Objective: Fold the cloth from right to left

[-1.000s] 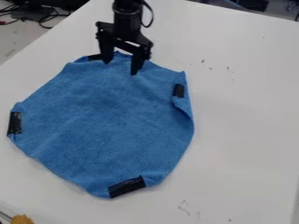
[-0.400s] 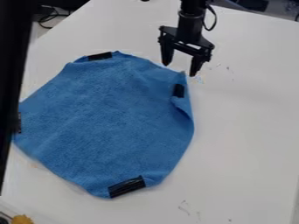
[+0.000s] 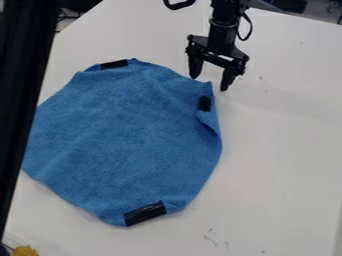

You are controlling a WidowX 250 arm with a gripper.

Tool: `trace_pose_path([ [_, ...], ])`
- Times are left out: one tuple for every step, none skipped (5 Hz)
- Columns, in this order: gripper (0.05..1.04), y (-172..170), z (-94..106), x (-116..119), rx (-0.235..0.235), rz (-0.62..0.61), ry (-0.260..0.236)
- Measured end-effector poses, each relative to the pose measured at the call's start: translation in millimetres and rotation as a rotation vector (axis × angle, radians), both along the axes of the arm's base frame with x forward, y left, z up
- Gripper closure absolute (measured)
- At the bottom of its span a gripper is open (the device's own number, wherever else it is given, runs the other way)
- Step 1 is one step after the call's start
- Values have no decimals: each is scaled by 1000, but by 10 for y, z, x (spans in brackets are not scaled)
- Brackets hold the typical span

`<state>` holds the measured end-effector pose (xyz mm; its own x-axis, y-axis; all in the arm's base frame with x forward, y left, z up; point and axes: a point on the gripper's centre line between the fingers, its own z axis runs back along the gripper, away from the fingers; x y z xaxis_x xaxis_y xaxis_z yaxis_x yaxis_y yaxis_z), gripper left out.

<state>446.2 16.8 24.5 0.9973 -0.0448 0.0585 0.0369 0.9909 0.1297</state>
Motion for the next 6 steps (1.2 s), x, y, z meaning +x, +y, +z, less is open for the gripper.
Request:
trace_pose_path([
  [83, 33, 57, -60, 28, 20, 9],
  [83, 6, 243, -136, 41, 54, -7],
  [83, -65, 261, -264, 22, 86, 12],
  [83, -140, 84, -425, -29, 132, 37],
  [127, -219, -48, -506, -84, 146, 43],
  [364, -183, -53, -506, -97, 149, 43],
])
